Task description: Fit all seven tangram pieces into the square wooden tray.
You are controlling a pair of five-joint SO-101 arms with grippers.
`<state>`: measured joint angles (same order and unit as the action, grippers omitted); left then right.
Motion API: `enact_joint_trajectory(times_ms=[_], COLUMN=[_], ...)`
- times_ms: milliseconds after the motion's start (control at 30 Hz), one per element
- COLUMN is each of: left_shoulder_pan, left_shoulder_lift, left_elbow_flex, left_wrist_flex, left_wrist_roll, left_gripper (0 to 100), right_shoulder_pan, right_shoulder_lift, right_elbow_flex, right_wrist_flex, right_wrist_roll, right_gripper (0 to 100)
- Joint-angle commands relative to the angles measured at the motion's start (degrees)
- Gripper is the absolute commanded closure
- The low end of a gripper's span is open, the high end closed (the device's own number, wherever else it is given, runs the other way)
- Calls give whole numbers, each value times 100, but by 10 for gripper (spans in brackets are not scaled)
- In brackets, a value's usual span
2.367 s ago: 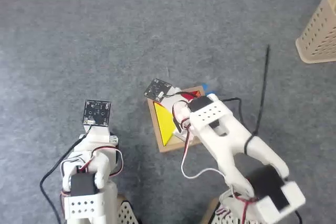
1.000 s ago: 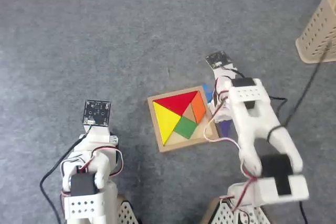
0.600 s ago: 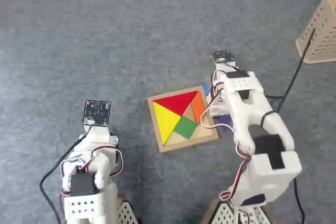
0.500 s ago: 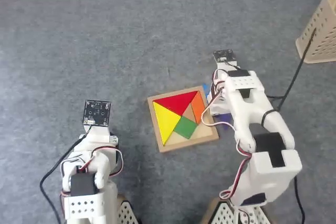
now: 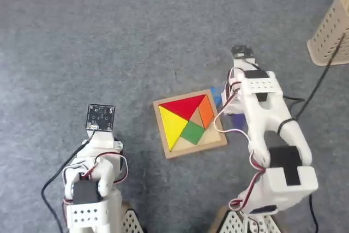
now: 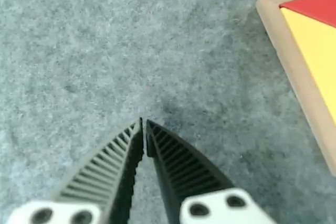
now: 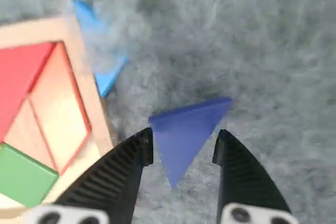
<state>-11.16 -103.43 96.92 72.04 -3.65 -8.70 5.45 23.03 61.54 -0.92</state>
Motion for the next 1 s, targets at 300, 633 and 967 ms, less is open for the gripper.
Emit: enact_joint_trajectory(times_ms=[300,633,967], left_shoulder_pan=[0,0,0], left_shoulder_lift=[-105,-105,-105], left_elbow_flex=[-40,-40,-40], left_wrist_flex=[35,35,35], left_wrist_roll=[-26,-26,-26], left_gripper=[988,988,988], right_shoulder_pan=[-207,-57,567], right_shoulder_lift=[347,1015,1042], right_elbow_flex=[-536,-721,-686], right_wrist_flex=[40,48,321], right_wrist_roll=[-1591,-1626,-1626], right_gripper=[807,807,809])
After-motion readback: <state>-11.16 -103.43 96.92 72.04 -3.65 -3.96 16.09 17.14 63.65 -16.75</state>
